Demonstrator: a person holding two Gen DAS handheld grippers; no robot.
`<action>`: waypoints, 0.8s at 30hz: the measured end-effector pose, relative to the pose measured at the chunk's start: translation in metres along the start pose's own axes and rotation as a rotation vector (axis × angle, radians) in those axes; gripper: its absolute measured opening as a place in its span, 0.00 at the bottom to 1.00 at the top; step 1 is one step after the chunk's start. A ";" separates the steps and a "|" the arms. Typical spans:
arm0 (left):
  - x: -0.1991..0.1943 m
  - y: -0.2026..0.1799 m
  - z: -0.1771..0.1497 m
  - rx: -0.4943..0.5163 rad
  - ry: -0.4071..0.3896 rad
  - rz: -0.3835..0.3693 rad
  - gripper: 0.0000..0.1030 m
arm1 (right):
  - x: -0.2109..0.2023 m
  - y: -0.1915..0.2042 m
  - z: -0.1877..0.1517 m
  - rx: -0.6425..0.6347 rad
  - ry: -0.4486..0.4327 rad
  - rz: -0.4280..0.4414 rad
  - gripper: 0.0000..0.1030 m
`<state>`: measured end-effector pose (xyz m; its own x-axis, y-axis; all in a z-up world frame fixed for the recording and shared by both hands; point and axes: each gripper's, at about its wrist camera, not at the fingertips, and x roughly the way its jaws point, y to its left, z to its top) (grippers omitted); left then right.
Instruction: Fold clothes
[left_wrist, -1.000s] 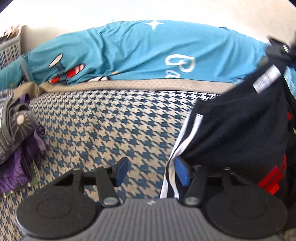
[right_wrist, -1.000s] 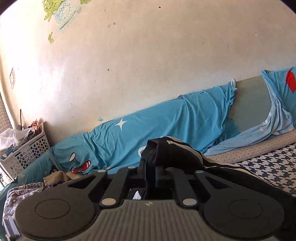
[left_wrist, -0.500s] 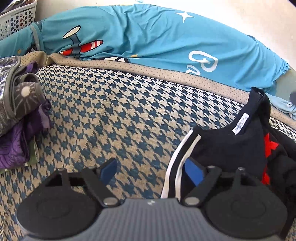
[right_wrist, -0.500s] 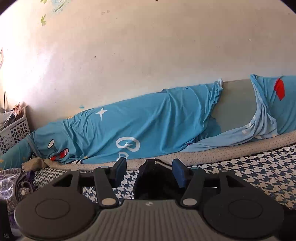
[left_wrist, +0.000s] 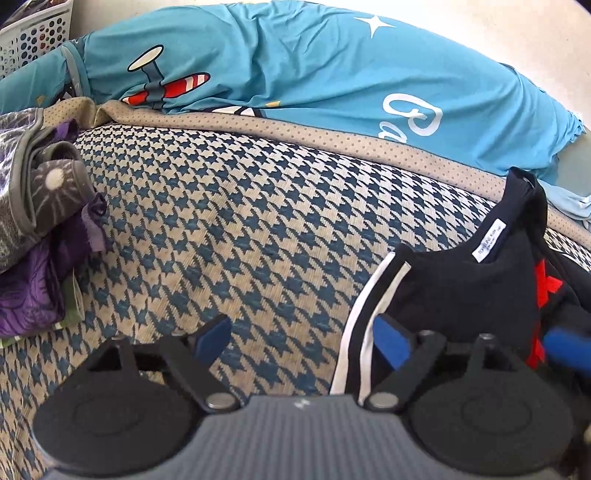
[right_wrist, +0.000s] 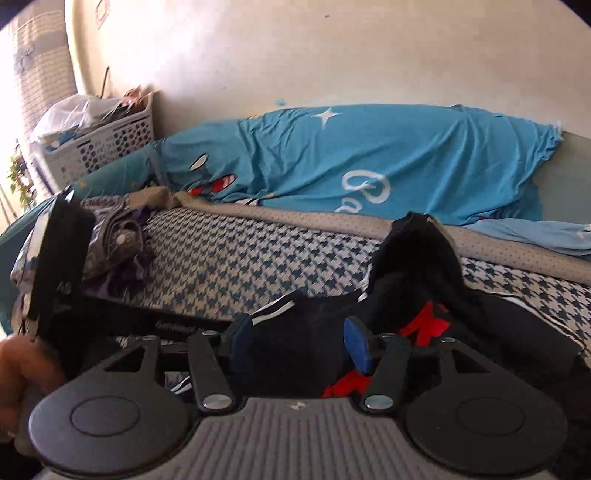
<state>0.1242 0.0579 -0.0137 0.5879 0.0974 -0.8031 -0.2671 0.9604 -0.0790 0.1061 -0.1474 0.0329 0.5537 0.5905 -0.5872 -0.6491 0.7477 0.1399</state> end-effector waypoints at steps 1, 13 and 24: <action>0.000 0.000 0.000 0.001 0.001 -0.002 0.82 | 0.003 0.004 -0.004 -0.022 0.021 0.012 0.53; 0.000 0.000 0.000 0.010 0.012 -0.010 0.84 | 0.041 0.026 -0.032 -0.163 0.184 0.003 0.53; 0.000 0.003 -0.002 0.000 0.025 -0.020 0.85 | 0.048 0.028 -0.040 -0.194 0.203 -0.007 0.26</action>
<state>0.1219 0.0602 -0.0147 0.5737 0.0712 -0.8159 -0.2549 0.9623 -0.0953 0.0933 -0.1099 -0.0236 0.4554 0.4975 -0.7383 -0.7439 0.6682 -0.0085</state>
